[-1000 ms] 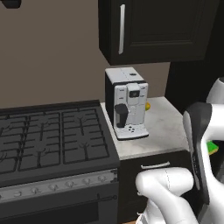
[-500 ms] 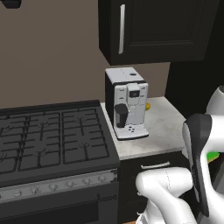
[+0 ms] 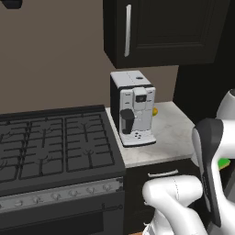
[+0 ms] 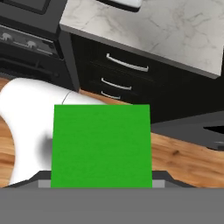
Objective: Place the sponge inside the microwave to prepare for sanitizing.
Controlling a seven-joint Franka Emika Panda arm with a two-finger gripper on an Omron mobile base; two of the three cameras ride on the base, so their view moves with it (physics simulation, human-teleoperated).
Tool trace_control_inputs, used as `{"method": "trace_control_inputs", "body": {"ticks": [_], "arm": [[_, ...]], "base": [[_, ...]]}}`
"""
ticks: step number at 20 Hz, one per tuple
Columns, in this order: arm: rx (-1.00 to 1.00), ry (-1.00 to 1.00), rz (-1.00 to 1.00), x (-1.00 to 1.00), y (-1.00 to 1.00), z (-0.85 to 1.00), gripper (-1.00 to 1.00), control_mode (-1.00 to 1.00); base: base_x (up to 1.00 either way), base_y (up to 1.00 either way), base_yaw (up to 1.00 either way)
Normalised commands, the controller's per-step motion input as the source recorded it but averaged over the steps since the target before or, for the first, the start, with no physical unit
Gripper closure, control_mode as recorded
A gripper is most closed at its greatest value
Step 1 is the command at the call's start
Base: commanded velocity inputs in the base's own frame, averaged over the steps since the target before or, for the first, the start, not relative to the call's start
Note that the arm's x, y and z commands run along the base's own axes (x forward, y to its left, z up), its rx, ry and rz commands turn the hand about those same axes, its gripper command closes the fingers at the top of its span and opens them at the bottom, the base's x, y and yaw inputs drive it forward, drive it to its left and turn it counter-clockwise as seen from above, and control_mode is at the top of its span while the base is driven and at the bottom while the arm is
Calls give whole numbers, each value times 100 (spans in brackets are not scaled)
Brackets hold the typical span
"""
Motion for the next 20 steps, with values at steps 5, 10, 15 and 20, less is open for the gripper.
{"method": "trace_control_inputs", "body": {"ticks": [5,10,15,20], "arm": [[0,0,0,0,0,0,100,100],[0,0,0,0,0,0,100,100],[0,0,0,0,0,0,100,100],[0,0,0,0,0,0,100,100]], "base": [[-46,-9,-2],[-42,-18,-4],[-51,-36,-2],[-72,-50,-1]]}}
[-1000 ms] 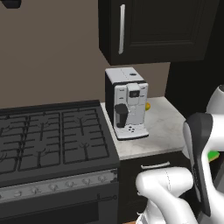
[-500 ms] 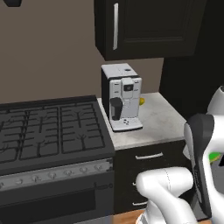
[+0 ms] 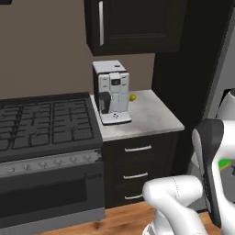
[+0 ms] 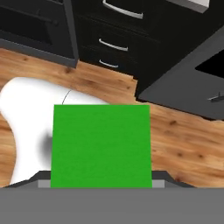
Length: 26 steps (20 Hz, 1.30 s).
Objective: Place the sponge inside the microwave to prepare for sanitizing.
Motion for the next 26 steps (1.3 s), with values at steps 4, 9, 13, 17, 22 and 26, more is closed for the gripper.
{"method": "trace_control_inputs", "body": {"ticks": [4,9,13,17,22,26], "arm": [[0,0,0,0,0,0,100,100],[0,0,0,0,0,0,100,100],[0,0,0,0,0,0,100,100],[0,0,0,0,0,0,100,100],[0,0,0,0,0,0,100,100],[0,0,0,0,0,0,100,100]], "base": [[-52,-59,-4],[-43,-63,-14],[-14,-46,-67],[0,-42,-86],[0,-50,-83],[3,-40,-46]]}}
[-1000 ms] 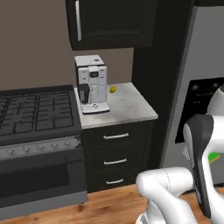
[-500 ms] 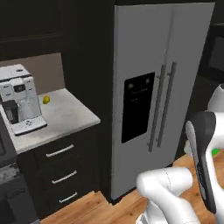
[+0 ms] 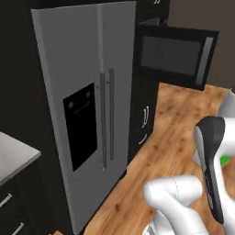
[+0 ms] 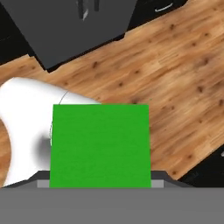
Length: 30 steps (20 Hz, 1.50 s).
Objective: Place the sponge inside the microwave to prepare for sanitizing.
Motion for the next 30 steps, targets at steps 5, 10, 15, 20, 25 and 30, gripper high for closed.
{"method": "trace_control_inputs", "body": {"ticks": [5,10,15,20,25,30], "arm": [[0,0,0,0,0,0,100,100],[0,0,0,0,0,0,100,100],[0,0,0,0,0,0,100,100],[0,0,0,0,0,0,100,100],[0,0,0,0,0,0,100,100],[0,0,0,0,0,0,100,100]], "base": [[13,-72,-28],[17,-53,-64],[24,-5,-53],[58,37,-40],[72,18,-25],[64,-45,0]]}}
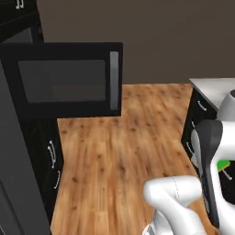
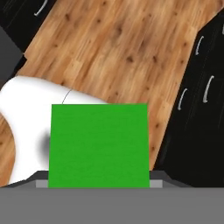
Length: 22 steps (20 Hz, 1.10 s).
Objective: Place the sponge inside the microwave to prepare for sanitizing.
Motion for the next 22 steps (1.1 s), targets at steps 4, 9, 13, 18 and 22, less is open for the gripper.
{"method": "trace_control_inputs", "body": {"ticks": [4,9,13,18,22], "arm": [[0,0,0,0,0,0,100,100],[0,0,0,0,0,0,100,100],[0,0,0,0,0,0,100,100],[0,0,0,0,0,0,100,100],[0,0,0,0,0,0,100,100]], "base": [[51,-39,0],[32,-54,0],[37,-64,0],[55,-23,0],[68,-15,0]]}}
